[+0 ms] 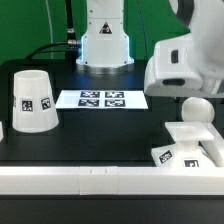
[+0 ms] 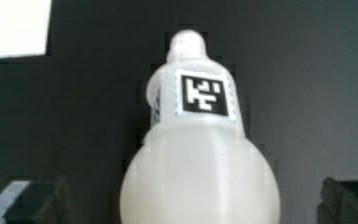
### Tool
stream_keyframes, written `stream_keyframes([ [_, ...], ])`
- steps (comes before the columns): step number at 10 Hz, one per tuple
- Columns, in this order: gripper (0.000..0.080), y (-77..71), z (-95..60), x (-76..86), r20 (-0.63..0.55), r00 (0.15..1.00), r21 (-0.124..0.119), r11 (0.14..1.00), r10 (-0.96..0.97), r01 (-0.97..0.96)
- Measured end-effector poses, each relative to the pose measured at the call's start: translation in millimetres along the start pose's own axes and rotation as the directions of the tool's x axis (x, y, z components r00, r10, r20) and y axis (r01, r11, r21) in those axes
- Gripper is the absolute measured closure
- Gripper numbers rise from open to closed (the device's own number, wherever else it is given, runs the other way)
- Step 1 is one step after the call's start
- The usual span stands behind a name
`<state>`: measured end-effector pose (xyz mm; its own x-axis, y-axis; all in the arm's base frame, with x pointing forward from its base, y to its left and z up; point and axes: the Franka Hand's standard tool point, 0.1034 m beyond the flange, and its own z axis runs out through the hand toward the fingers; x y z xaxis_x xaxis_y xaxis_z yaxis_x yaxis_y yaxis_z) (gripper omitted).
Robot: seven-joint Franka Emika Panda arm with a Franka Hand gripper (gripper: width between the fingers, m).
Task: Assemble lamp
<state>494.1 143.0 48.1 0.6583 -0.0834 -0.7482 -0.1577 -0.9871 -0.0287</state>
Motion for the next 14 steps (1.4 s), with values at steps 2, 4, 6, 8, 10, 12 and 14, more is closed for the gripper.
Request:
stream_keyframes([
  [2, 0.0101, 3.1, 6.8, 13.7, 0.019, 1.000, -0.004, 1.000, -0.005, 0.005],
  [4, 0.0101, 2.5, 13.6, 15.8, 0.014, 1.000, -0.005, 1.000, -0.004, 0.004],
  [6, 0.0101, -0.9, 22.6, 19.3, 0.017, 1.000, -0.010, 1.000, -0.006, 0.006],
  [8, 0.0101, -1.4, 32.4, 21.2, 0.012, 1.000, -0.012, 1.000, -0.005, 0.006],
  [10, 0.0154, -0.6, 36.7, 20.2, 0.019, 1.000, -0.014, 1.000, -0.005, 0.005],
  [12, 0.0222, -0.1, 37.1, 20.3, 0.020, 1.000, -0.014, 1.000, -0.005, 0.005],
  [14, 0.0222, 0.2, 36.9, 20.4, 0.020, 1.000, -0.013, 1.000, -0.004, 0.004],
])
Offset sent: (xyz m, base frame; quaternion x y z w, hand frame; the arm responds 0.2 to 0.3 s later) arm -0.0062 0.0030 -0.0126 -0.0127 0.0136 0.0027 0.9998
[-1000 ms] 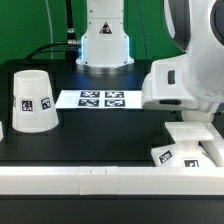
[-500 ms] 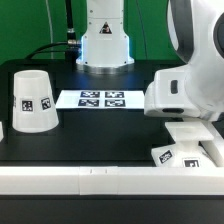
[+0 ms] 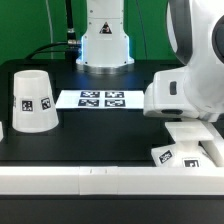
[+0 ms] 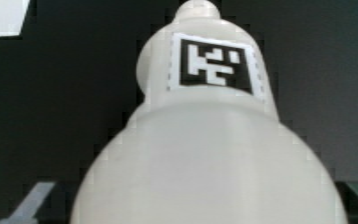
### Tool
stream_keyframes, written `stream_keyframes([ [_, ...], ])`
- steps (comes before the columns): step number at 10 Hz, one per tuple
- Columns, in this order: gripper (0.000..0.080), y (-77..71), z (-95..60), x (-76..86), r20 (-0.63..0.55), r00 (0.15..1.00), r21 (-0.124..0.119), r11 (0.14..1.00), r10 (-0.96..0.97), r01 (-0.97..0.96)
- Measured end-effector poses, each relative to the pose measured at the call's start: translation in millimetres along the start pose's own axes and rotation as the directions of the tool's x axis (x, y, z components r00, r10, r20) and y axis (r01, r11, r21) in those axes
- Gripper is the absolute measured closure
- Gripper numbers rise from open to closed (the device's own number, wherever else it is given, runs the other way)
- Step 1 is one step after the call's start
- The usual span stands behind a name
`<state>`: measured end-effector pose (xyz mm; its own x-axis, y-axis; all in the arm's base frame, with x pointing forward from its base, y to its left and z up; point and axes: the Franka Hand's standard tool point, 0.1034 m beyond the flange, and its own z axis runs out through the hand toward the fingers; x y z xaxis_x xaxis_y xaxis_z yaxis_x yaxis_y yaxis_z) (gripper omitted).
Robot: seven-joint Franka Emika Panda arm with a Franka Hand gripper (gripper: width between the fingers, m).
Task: Assemble lamp
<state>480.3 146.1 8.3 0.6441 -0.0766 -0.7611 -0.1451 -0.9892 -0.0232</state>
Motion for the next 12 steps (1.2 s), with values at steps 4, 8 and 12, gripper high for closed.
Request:
stream_keyframes([
  [4, 0.0222, 14.6, -27.5, -7.6, -0.016, 0.996, -0.036, 0.996, -0.087, 0.087],
  [8, 0.0220, 23.7, -91.2, -22.9, -0.074, 0.987, -0.021, 0.990, -0.144, 0.142],
  [12, 0.0220, 29.8, -107.2, -2.9, -0.239, 0.950, -0.034, 0.979, -0.203, 0.201],
])
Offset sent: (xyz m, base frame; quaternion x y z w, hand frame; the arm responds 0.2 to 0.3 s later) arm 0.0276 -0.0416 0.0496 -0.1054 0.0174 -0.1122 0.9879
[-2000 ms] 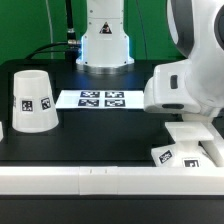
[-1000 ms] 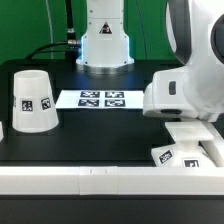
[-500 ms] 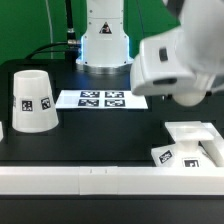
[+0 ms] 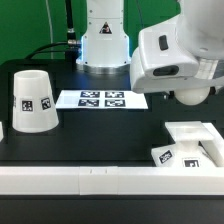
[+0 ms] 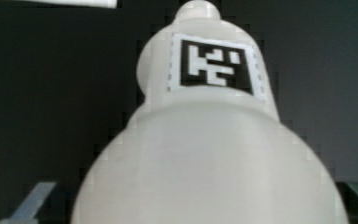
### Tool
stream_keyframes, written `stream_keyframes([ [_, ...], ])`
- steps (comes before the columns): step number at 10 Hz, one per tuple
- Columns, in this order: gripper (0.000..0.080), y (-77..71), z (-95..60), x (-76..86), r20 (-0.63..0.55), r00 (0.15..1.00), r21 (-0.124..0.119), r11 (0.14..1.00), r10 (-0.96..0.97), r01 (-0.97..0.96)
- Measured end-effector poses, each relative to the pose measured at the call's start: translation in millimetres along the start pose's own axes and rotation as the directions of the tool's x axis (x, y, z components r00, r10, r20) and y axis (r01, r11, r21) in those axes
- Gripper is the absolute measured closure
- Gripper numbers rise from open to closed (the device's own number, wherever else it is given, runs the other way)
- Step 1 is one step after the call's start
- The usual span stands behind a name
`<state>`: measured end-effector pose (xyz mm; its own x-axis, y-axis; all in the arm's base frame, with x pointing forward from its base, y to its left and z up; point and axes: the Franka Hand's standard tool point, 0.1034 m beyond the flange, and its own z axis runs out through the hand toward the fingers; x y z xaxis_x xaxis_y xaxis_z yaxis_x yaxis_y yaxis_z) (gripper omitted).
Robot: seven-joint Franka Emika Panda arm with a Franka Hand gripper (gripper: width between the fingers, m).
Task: Assemble lamp
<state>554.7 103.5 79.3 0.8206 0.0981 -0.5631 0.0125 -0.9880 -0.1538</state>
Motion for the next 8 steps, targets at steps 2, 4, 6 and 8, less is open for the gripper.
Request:
stream_keyframes([
  [2, 0.0220, 8.6, -39.9, -8.4, -0.155, 0.984, -0.035, 0.996, -0.090, 0.086],
  [4, 0.0220, 15.3, -75.7, -6.6, -0.283, 0.950, -0.060, 0.991, -0.130, 0.118],
  [6, 0.0220, 14.4, -85.7, -0.9, -0.415, 0.899, -0.087, 0.990, -0.137, 0.111],
  [8, 0.0220, 19.8, -86.7, 2.6, -0.539, 0.832, -0.103, 0.991, -0.130, 0.088],
])
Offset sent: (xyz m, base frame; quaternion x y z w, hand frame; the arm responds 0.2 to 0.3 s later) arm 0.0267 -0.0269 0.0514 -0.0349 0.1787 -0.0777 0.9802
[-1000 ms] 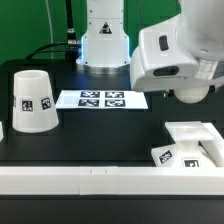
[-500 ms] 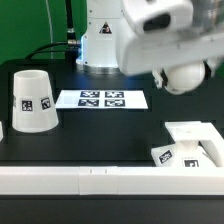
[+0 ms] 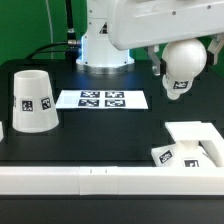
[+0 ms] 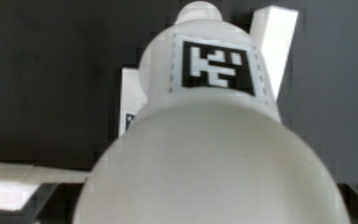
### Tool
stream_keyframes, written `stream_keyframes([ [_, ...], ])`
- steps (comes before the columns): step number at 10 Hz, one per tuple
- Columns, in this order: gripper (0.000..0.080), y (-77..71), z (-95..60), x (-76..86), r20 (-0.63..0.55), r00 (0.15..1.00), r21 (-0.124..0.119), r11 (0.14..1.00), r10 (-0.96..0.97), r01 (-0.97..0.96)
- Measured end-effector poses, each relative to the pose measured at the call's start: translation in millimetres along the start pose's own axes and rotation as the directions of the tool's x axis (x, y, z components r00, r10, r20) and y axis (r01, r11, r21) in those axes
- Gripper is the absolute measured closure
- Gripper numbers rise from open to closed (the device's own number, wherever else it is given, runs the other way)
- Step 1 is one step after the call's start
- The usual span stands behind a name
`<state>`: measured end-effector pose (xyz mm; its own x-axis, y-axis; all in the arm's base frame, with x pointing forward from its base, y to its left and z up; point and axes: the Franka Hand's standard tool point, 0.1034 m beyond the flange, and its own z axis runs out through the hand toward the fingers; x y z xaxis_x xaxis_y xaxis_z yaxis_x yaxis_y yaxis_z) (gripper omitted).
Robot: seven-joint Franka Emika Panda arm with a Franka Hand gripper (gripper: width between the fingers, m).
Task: Assemble lamp
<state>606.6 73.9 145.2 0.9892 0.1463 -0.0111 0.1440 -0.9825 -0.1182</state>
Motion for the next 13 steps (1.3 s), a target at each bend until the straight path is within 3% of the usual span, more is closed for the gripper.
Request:
stream_keyframes([
  [1, 0.0220, 4.1, -1.2, 4.4, -0.059, 0.998, -0.013, 1.000, -0.015, 0.015],
  [2, 0.0220, 12.8, -8.3, 15.3, -0.155, 0.985, -0.045, 0.996, -0.078, 0.072],
  [4, 0.0220, 12.6, -17.2, 28.4, -0.313, 0.944, -0.094, 0.993, -0.102, 0.077],
  [5, 0.0220, 17.8, -14.9, 27.4, -0.368, 0.923, -0.112, 0.991, -0.110, 0.073],
  [7, 0.0220, 16.1, -10.9, 24.2, -0.356, 0.928, -0.108, 0.991, -0.107, 0.073],
  [10, 0.0220, -7.0, -4.5, 32.7, -0.399, 0.902, -0.134, 0.984, -0.163, 0.119],
  [13, 0.0220, -3.7, -4.3, 31.9, -0.397, 0.904, -0.132, 0.985, -0.155, 0.111],
])
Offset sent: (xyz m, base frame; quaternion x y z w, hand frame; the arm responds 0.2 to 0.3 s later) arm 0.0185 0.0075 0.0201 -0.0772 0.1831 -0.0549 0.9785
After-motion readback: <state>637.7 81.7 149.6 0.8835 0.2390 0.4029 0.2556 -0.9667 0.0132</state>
